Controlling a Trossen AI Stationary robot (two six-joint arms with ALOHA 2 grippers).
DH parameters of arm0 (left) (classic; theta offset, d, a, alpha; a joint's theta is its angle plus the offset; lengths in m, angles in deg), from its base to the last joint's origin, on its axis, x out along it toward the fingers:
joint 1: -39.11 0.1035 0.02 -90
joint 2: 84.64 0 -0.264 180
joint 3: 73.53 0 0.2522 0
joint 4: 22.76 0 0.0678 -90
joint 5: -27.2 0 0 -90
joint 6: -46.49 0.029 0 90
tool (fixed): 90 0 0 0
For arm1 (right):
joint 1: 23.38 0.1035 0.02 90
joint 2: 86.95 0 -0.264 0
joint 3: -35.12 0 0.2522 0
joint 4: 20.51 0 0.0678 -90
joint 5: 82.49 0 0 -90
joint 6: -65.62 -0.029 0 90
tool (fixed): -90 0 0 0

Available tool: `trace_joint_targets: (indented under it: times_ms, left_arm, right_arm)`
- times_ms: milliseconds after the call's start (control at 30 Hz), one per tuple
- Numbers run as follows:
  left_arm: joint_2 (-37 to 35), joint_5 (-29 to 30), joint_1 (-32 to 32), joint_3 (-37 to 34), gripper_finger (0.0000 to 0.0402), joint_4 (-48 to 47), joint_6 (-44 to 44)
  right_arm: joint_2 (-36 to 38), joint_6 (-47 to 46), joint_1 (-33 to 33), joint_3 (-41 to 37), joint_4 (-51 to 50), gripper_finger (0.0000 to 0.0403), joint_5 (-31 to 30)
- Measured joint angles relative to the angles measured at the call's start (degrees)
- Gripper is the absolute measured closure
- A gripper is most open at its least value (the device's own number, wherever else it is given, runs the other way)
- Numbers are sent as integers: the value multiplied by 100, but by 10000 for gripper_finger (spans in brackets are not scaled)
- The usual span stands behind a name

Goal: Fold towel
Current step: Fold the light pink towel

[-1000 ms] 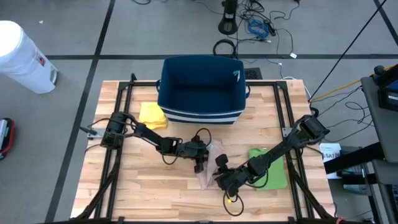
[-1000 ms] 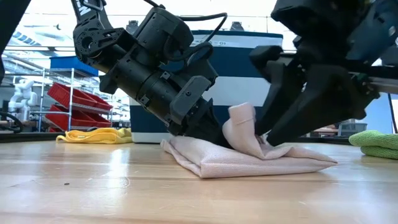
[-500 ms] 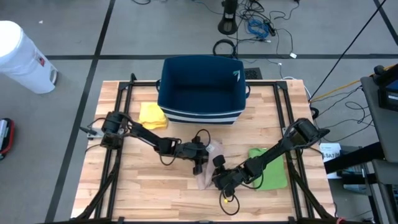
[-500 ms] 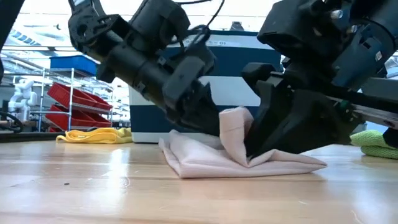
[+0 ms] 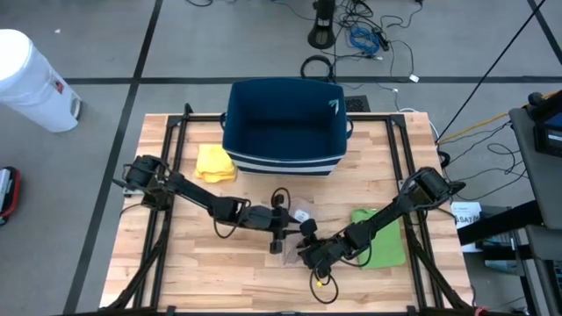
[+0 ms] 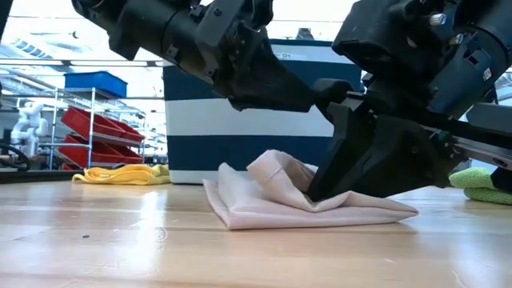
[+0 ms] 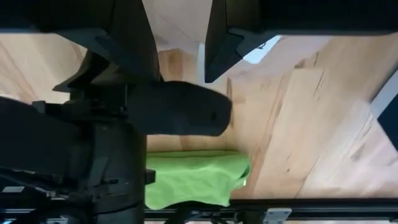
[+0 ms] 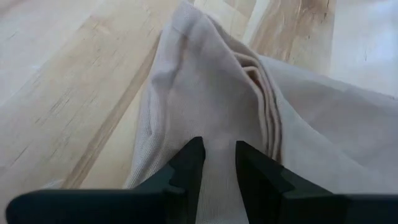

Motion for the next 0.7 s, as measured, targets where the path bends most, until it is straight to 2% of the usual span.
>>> trace_joint_targets:
  times_ms: [300,500,600,700]
  left_arm:
    - [80,114,18,61,264,-188,-73]
    - [190,-257,43,70,264,-209,-286]
    - [224,10,22,70,264,-438,-303]
    - [219,608,-43,70,264,-802,-272]
  right_arm:
    - [-11,112,9,-7,109,315,19]
    - [-21,211,9,-9,193,315,23]
    - [-22,218,12,-9,186,315,-29]
    - [-20,215,39,-8,135,315,-116]
